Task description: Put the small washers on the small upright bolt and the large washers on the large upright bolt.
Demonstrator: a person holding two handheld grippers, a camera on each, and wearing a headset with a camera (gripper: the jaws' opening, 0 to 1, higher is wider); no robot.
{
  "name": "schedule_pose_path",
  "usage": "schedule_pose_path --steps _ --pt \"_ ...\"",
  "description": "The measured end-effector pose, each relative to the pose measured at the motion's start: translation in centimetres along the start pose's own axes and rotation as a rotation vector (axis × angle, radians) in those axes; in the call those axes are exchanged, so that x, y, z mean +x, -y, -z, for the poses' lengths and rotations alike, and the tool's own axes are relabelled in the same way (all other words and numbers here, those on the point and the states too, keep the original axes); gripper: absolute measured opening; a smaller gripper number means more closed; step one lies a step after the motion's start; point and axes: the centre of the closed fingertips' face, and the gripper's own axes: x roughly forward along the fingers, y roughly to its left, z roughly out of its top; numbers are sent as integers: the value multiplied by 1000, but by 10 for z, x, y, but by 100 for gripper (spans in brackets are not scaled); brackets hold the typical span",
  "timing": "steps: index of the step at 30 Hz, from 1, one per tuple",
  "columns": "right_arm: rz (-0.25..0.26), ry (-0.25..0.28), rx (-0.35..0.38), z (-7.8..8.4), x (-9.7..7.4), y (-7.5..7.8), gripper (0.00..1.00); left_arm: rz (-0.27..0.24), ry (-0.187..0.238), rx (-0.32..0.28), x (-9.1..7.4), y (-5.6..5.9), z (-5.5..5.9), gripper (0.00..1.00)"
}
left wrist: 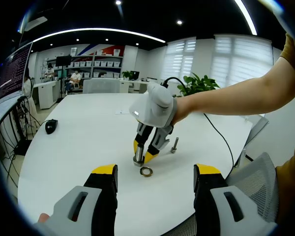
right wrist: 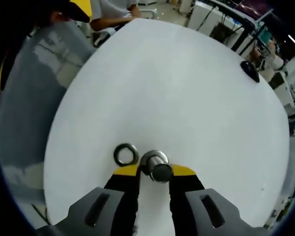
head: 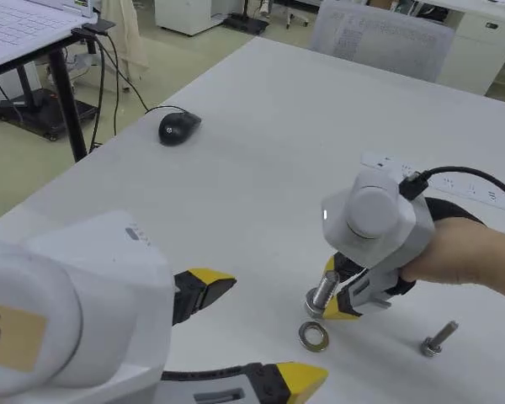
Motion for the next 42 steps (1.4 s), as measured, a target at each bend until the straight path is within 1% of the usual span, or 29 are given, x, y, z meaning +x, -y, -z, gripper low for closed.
schedule_pose_path --steps 5,7,8,9,10,13,16,19,25,28,32,38,42 --pt "2 16 -3 -2 0 1 24 -1 0 4 0 0 -1 62" --pt "-5 2 -1 2 2 -1 24 0 -2 4 0 0 0 62" --pt "-4 0 -9 3 2 -2 23 2 -4 5 0 0 0 62" --pt "4 11 -15 2 1 -1 24 2 -2 7 0 1 0 62" --pt "11 17 -13 1 1 0 25 2 0 10 0 1 -1 62" --pt "13 16 -7 2 0 0 25 2 -1 6 -1 1 0 62" --pt "21 21 1 3 -4 1 25 2 1 8 -1 2 0 62" --pt "36 24 5 3 -11 2 25 3 -3 12 -1 2 0 62" --pt "52 19 18 9 -21 -4 25 7 3 20 -2 4 -3 62" --pt "57 18 27 12 -24 -9 25 13 9 34 -2 7 -6 62" --pt "56 13 43 16 -27 -17 25 19 11 43 -3 10 -8 62" --pt "64 22 64 17 -32 -26 24 28 15 56 -6 15 -10 62" --pt "63 31 85 16 -32 -34 24 33 15 64 -7 18 -10 62"
